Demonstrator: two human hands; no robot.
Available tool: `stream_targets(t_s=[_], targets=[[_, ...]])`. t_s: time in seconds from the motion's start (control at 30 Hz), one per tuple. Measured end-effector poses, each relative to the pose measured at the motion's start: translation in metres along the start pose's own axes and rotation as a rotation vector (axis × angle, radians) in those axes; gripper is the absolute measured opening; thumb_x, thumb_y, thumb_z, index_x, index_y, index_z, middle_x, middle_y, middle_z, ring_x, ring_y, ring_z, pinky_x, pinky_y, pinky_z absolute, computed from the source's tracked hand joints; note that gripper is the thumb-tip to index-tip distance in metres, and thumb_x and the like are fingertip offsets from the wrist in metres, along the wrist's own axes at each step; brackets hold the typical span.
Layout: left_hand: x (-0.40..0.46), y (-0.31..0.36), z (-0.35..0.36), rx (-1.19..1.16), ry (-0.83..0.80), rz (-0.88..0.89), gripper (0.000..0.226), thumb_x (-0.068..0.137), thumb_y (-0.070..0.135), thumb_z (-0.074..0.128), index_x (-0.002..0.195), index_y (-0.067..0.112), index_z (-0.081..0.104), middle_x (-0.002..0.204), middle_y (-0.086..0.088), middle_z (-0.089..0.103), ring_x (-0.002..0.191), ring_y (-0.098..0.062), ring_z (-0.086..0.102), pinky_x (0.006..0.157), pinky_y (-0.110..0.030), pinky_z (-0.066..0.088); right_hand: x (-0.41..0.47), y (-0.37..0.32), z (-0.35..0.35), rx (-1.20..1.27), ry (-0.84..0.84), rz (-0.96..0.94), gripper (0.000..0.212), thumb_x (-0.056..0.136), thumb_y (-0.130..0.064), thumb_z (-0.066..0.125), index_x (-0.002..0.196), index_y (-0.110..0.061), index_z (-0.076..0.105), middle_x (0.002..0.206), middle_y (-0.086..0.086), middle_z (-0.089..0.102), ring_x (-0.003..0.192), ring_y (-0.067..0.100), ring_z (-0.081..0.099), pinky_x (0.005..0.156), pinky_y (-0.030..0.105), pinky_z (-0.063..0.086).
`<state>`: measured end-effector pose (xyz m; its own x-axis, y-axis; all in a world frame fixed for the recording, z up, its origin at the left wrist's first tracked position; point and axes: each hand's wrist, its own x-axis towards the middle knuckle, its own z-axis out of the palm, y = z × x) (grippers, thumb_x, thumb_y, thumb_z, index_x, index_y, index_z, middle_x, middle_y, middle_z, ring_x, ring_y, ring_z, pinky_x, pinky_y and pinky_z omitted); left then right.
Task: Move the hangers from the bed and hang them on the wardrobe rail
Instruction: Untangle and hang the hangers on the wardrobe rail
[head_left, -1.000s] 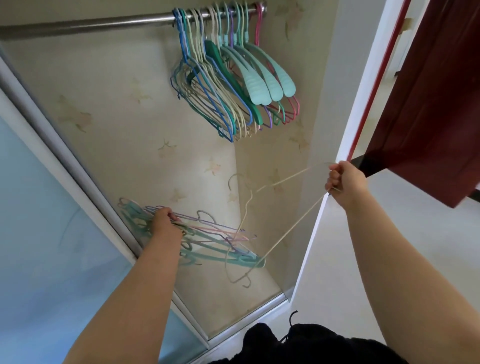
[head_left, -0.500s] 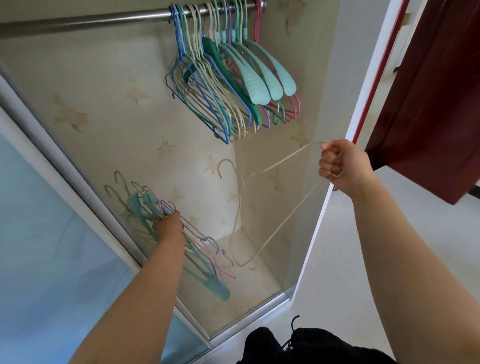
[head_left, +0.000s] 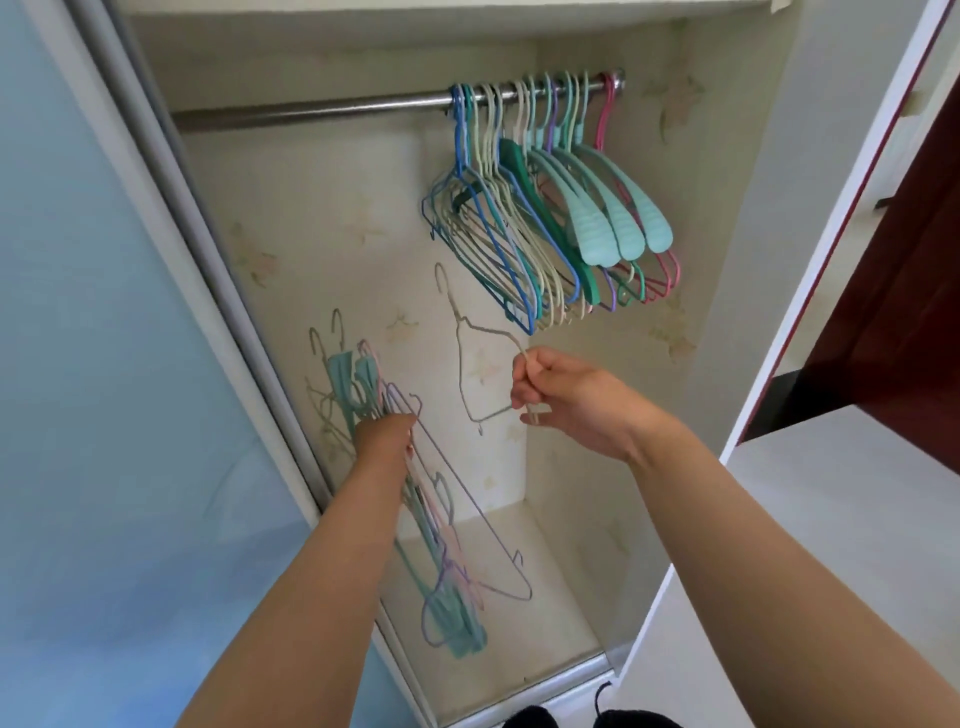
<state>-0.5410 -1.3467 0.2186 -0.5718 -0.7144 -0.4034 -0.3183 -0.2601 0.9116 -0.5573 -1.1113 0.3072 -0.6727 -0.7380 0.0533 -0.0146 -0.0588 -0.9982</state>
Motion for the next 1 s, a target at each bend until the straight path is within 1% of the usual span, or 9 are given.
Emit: stream_targets(t_s=[0.2, 0.37, 0.43, 0.5, 0.57, 0.6, 0.7, 0.87, 1.0], targets=[[-0.003, 0.030, -0.010, -0.111, -0.011, 0.053, 0.040, 0.085, 0.005, 0.061, 0.120, -0.013, 0.054, 0.059, -0.012, 0.045, 0.047, -0.023, 0.040, 0.046, -0.027, 0.034, 0.011, -0.031, 0.016, -0.023, -0.047, -0.202, 0.021, 0.103, -0.014, 0.037, 0.085, -0.015, 0.049, 0.068, 0.001, 0.049, 0.076, 0.010, 0.054, 0.089, 0.034, 0.038], [-0.007, 0.046, -0.016, -0.185, -0.063, 0.103, 0.052, 0.082, 0.007, 0.067, 0.127, -0.013, 0.050, 0.071, -0.010, 0.049, 0.059, -0.022, 0.044, 0.057, -0.026, 0.036, 0.020, -0.053, 0.017, -0.068, -0.075, -0.396, 0.015, 0.097, -0.023, 0.039, 0.088, -0.016, 0.049, 0.086, -0.005, 0.069, 0.116, 0.012, 0.057, 0.107, 0.036, 0.034], [-0.011, 0.049, -0.016, -0.201, -0.086, 0.104, 0.040, 0.083, 0.007, 0.066, 0.117, -0.011, 0.056, 0.071, -0.010, 0.048, 0.059, -0.022, 0.042, 0.058, -0.026, 0.035, 0.026, -0.058, 0.016, -0.091, -0.087, -0.409, 0.015, 0.098, -0.022, 0.039, 0.089, -0.016, 0.049, 0.088, -0.005, 0.070, 0.119, 0.014, 0.056, 0.109, 0.038, 0.032], [-0.017, 0.053, -0.015, -0.190, -0.100, 0.091, 0.013, 0.083, 0.008, 0.065, 0.082, -0.002, 0.056, 0.064, -0.008, 0.043, 0.052, -0.021, 0.037, 0.057, -0.026, 0.034, 0.036, -0.060, 0.015, -0.093, -0.094, -0.404, 0.018, 0.101, -0.014, 0.036, 0.088, -0.015, 0.048, 0.087, -0.005, 0.071, 0.120, 0.016, 0.055, 0.110, 0.039, 0.031], [-0.019, 0.054, -0.015, -0.195, -0.116, 0.089, 0.025, 0.084, 0.008, 0.065, 0.067, 0.007, 0.046, 0.062, -0.008, 0.041, 0.051, -0.021, 0.036, 0.065, -0.031, 0.036, 0.048, -0.064, 0.014, -0.063, -0.108, -0.369, 0.024, 0.103, -0.007, 0.030, 0.087, -0.014, 0.047, 0.084, -0.004, 0.072, 0.119, 0.016, 0.053, 0.108, 0.035, 0.032], [-0.021, 0.054, -0.014, -0.200, -0.115, 0.091, 0.027, 0.084, 0.008, 0.064, 0.066, 0.008, 0.045, 0.062, -0.008, 0.041, 0.051, -0.022, 0.036, 0.068, -0.031, 0.037, 0.054, -0.067, 0.013, -0.037, -0.117, -0.341, 0.025, 0.103, -0.006, 0.029, 0.086, -0.014, 0.046, 0.084, -0.004, 0.072, 0.120, 0.015, 0.053, 0.105, 0.031, 0.034], [-0.028, 0.055, -0.014, -0.192, -0.111, 0.093, 0.026, 0.084, 0.007, 0.065, 0.065, 0.008, 0.048, 0.058, -0.008, 0.040, 0.049, -0.021, 0.036, 0.053, -0.027, 0.037, 0.070, -0.075, 0.008, 0.019, -0.128, -0.263, 0.026, 0.104, -0.010, 0.029, 0.085, -0.016, 0.045, 0.090, -0.003, 0.073, 0.124, 0.011, 0.051, 0.102, 0.026, 0.035], [-0.035, 0.055, -0.017, -0.195, -0.124, 0.109, 0.021, 0.084, 0.009, 0.066, 0.069, 0.007, 0.052, 0.057, -0.008, 0.041, 0.048, -0.021, 0.038, 0.052, -0.025, 0.036, 0.081, -0.051, -0.004, -0.167, -0.025, -0.085, 0.021, 0.104, -0.013, 0.033, 0.089, -0.015, 0.047, 0.115, 0.003, 0.070, 0.138, 0.025, 0.036, 0.118, 0.043, 0.023], [-0.042, 0.052, -0.022, -0.270, -0.207, 0.089, 0.016, 0.081, 0.005, 0.071, 0.075, 0.007, 0.056, 0.057, -0.006, 0.045, 0.042, -0.013, 0.037, 0.045, -0.024, 0.034, 0.067, -0.018, -0.006, -0.078, 0.212, -0.023, 0.024, 0.102, -0.017, 0.042, 0.121, -0.006, 0.051, 0.134, 0.009, 0.057, 0.135, 0.029, 0.040, 0.115, 0.043, 0.029]])
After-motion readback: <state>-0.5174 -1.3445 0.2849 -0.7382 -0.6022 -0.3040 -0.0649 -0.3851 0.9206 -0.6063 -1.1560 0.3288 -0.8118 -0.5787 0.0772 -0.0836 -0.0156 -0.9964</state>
